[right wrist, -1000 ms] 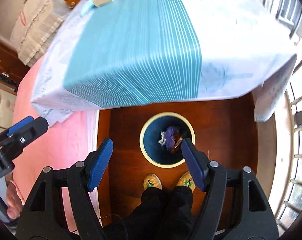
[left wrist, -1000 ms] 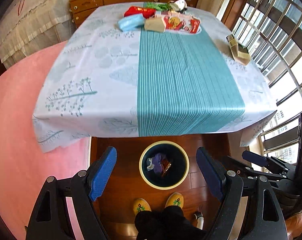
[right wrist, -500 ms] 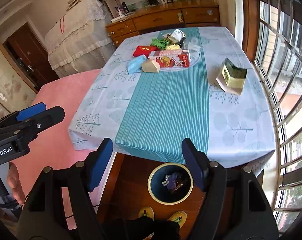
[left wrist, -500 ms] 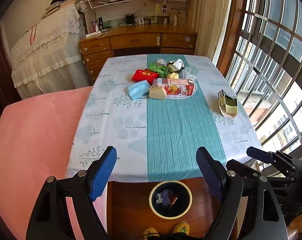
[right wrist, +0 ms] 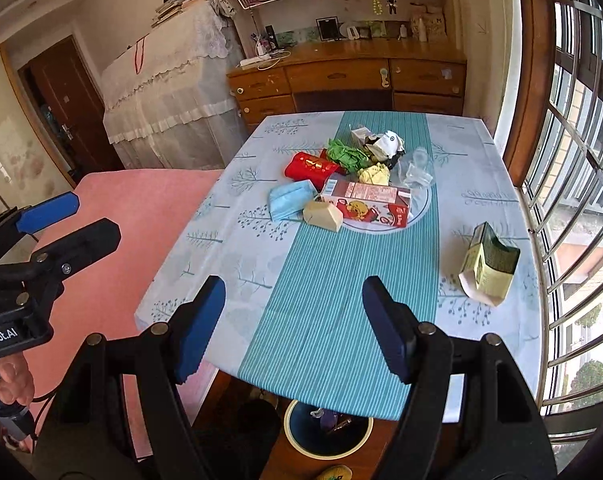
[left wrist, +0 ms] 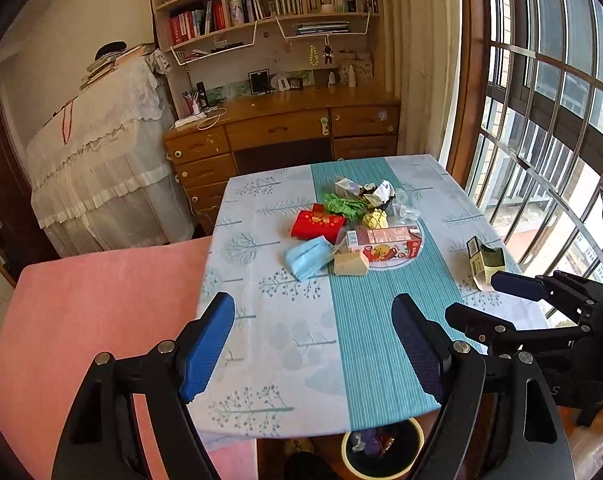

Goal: Collect trash
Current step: 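Raise both tools back toward the remaining trash on the table, then grasp the blue face mask with the left tool while the right tool grasps the red packet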

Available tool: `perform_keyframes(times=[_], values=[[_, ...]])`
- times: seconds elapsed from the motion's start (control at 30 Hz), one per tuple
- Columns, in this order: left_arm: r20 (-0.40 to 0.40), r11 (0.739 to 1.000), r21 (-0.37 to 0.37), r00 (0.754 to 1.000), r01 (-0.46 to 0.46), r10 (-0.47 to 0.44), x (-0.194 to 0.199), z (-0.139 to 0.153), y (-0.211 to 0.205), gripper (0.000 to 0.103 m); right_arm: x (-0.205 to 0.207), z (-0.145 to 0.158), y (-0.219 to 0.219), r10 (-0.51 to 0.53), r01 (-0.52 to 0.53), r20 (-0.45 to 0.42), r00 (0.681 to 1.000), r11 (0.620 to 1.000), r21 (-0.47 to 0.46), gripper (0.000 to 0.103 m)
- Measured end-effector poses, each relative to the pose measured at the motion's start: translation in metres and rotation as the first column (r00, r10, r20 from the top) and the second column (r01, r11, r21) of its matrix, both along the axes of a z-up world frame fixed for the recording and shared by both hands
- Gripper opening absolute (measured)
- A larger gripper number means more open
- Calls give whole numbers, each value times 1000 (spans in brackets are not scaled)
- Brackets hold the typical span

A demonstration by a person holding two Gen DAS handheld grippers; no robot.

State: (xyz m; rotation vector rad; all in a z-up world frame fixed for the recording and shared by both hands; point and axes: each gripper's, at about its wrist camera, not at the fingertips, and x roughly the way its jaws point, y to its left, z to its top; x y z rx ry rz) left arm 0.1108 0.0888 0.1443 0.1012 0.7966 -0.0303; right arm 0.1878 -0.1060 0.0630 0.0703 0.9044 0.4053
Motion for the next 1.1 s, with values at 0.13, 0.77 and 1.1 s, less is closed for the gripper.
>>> perform_keyframes(times=[0.13, 0.77, 1.1], values=[[-32, 996, -11, 996, 85, -86, 69, -20, 43, 83, 47, -11, 28, -71, 70, -21, 997, 997, -25, 69], [-371, 870, -88, 794, 486, -481, 312, -223, 64, 78, 193, -133, 86, -453, 438, -204, 868, 892, -116, 60], [-481, 827, -111, 698, 551, -530, 336, -288, 31, 71, 197, -157, 70, -516, 502, -240, 822, 856, -121, 59]])
